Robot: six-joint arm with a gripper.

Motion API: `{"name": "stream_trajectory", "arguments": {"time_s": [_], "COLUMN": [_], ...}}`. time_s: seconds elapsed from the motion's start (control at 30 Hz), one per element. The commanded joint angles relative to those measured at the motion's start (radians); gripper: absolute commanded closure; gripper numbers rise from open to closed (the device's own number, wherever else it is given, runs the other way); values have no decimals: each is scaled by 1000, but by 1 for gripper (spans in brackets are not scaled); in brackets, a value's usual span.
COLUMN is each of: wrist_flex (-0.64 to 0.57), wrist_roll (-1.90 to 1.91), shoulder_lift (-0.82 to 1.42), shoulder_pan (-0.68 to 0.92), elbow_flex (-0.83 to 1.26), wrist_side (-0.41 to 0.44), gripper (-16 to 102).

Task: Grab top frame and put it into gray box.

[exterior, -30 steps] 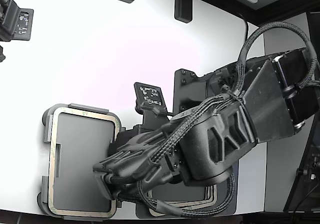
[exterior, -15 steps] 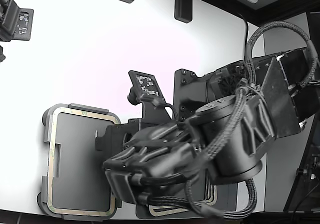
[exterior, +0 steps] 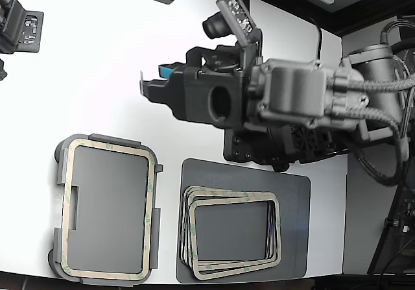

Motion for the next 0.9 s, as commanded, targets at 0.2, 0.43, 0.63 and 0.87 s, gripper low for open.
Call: {"name": "stream_trajectory", "arguments": {"time_s": [0.2, 0.43, 0.63, 0.87], "wrist_flex": [-129, -210, -199, -189], "wrist_roll": [-726, -773, -810, -807], "shoulder_lift": [460, 736, 960, 956], "shoulder_pan": [-261, -311, -308, -307], "elbow_flex": [416, 706, 904, 899], "wrist_side": [-244, -279, -308, -299], "gripper": [-14, -14, -10, -14]}}
